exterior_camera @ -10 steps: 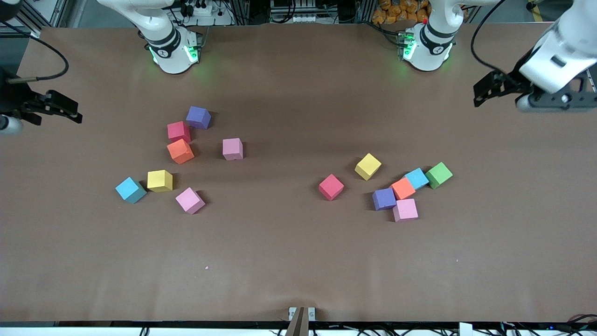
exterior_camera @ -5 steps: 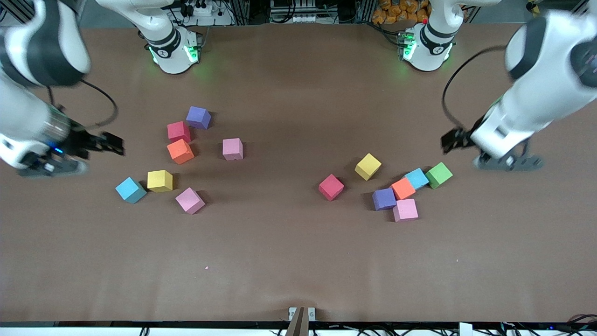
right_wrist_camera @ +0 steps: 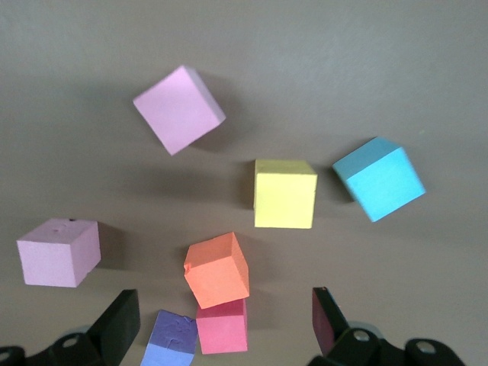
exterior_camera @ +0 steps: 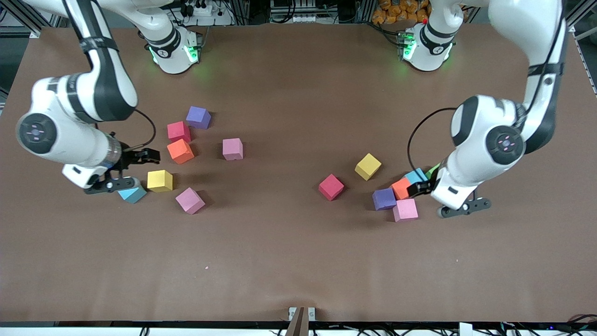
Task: Form number 2 with 11 blocks
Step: 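Grasp the orange and pink blocks with the right and left grippers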
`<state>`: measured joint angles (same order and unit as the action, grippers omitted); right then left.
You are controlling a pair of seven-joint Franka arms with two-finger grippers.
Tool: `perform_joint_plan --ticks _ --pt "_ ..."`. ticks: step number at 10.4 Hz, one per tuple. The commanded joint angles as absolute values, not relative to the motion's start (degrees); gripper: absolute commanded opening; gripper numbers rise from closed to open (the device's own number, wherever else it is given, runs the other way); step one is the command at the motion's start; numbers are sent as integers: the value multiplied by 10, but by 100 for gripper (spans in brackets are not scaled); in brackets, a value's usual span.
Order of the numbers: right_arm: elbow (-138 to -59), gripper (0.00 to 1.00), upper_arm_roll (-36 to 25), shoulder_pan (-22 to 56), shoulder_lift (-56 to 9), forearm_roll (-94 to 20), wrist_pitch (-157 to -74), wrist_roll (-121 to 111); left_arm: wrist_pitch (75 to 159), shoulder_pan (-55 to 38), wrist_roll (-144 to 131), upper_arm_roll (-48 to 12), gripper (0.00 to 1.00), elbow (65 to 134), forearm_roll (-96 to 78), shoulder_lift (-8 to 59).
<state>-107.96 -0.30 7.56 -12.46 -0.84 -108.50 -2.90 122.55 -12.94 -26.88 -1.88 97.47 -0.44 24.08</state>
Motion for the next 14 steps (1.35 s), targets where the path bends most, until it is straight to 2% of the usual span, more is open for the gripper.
perform_joint_plan --ticks 1,5,8,11,14 --pt "-1154 100 -6 101 -92 -11 -1135 -45 1265 -144 -291 -12 100 961 33 282" --pt "-1171 100 -5 93 -116 -15 -1160 -167 1298 -144 -275 -3 100 914 34 364" --pt "-1172 100 -6 11 -184 -88 -1194 -338 1298 -144 -260 -1 100 899 33 392" --pt "-1172 100 -8 15 -194 -91 -1208 -345 1299 -145 -247 -2 100 899 33 401" --pt "-1186 100 -9 83 -184 -85 -1215 -259 1299 -145 -247 -2 100 900 34 408"
